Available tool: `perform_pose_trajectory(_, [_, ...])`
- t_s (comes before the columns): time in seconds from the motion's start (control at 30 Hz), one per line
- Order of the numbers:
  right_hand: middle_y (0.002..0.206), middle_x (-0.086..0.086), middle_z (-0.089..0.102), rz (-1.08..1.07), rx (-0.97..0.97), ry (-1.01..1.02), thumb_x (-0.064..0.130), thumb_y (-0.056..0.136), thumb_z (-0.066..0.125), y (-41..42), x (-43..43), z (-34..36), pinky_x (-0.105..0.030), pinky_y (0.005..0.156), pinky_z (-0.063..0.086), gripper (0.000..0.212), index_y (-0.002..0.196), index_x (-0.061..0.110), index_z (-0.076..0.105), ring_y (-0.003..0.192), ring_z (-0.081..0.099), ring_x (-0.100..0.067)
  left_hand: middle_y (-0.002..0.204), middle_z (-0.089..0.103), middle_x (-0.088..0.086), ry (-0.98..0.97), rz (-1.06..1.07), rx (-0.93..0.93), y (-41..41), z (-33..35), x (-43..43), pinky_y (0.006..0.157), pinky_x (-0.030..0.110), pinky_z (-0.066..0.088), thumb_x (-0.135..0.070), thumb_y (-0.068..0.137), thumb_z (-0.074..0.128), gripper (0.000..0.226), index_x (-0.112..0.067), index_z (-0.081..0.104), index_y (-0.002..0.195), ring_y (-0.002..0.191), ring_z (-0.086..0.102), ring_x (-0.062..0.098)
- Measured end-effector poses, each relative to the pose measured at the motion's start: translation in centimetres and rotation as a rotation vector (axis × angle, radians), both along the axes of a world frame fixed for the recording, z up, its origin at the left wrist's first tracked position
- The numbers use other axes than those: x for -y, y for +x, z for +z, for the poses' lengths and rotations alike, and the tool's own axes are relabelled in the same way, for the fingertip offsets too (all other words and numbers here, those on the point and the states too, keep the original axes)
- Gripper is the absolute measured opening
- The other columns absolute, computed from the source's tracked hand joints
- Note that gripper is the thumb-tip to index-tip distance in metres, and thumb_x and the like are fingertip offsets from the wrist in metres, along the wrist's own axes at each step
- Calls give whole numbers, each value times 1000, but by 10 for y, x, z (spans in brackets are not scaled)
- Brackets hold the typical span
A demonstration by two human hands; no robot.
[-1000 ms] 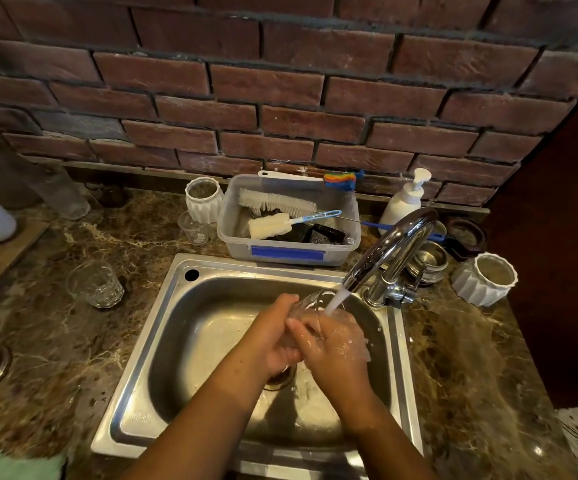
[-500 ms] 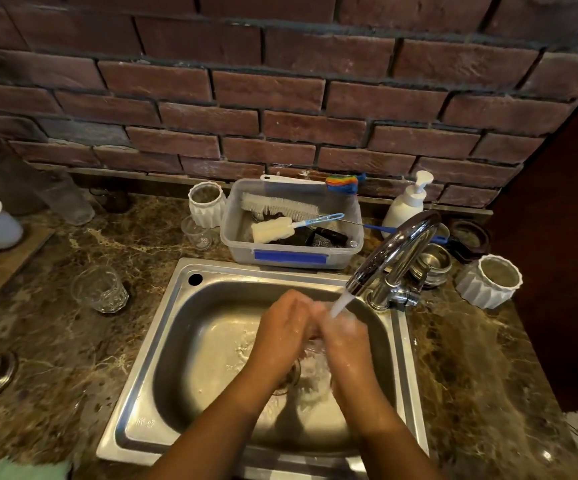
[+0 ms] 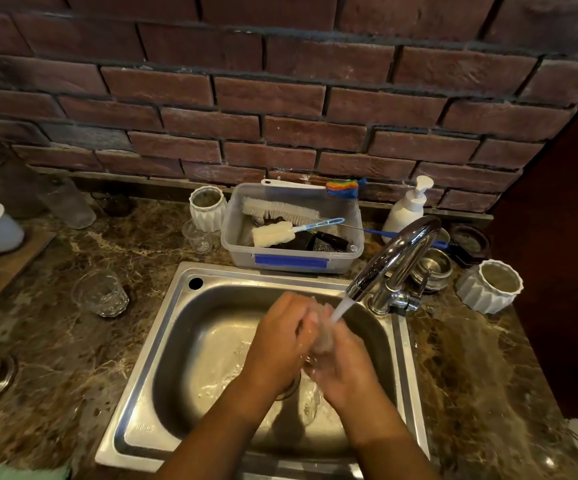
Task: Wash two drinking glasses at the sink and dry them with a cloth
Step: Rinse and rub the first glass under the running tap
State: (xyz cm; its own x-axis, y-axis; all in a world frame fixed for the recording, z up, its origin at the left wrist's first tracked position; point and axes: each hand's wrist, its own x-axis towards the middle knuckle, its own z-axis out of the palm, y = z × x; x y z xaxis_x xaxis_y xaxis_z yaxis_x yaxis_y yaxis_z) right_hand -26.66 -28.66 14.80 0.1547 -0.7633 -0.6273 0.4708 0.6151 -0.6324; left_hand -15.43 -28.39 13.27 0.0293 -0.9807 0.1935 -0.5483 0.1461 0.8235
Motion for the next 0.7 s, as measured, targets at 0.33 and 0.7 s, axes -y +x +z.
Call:
perform_pose_trajectory(0.33, [70,6,75,325,-953,-722,42,91,63,-6,-1,-2,-26,65,58,27,79,22,76,70,71,-10,105,73,17,896,307,-953,-9,13,8,71,36,57,-33,102,52,29,-10,68,111,95,69,28])
perform_pose_trajectory(0.7, [144,1,40,47,-912,-670,30,72,87,2,-3,-10,-14,97,49,83,144,24,45,129,45,-8,120,72,21,990,420,-1485,-22,3,-4,80,43,60,-30,90,65,45,-1,68,125,112,69,35])
